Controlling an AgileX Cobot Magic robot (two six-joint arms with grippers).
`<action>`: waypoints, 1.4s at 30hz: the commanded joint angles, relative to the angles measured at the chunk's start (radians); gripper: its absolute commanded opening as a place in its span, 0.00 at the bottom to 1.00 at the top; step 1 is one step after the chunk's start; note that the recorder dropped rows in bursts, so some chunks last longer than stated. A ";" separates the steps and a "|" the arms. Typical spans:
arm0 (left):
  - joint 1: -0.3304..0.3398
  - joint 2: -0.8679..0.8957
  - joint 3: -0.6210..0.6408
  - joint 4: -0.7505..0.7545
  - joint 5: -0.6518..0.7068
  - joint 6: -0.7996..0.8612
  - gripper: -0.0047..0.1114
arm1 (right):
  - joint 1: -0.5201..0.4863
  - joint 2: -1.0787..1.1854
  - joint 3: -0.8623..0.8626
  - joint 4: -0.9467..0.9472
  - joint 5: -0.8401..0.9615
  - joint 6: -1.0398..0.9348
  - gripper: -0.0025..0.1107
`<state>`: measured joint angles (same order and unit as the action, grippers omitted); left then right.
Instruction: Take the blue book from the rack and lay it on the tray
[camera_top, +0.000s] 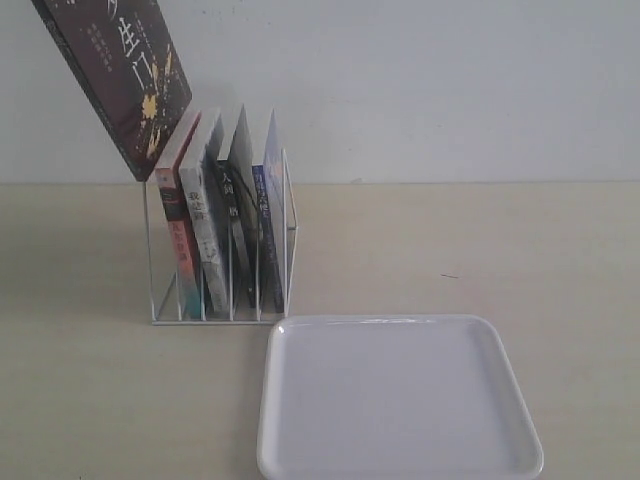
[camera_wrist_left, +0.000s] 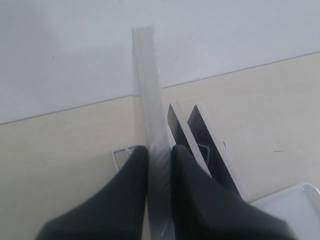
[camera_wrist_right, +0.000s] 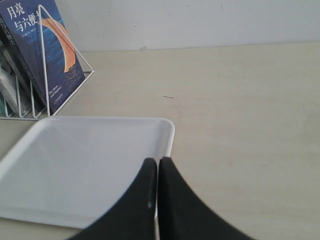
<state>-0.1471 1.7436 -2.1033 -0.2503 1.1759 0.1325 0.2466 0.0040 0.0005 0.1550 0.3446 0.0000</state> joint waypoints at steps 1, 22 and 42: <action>-0.005 0.010 -0.014 -0.015 -0.014 -0.012 0.08 | -0.006 -0.004 -0.001 -0.006 -0.011 -0.007 0.02; -0.005 0.062 -0.014 -0.027 -0.024 -0.020 0.08 | -0.006 -0.004 -0.001 -0.006 -0.011 -0.007 0.02; -0.005 0.029 -0.014 0.090 -0.036 -0.088 0.08 | -0.006 -0.004 -0.001 -0.006 -0.011 -0.007 0.02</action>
<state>-0.1471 1.7855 -2.1188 -0.1754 1.1708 0.0679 0.2466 0.0040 0.0005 0.1550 0.3446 0.0000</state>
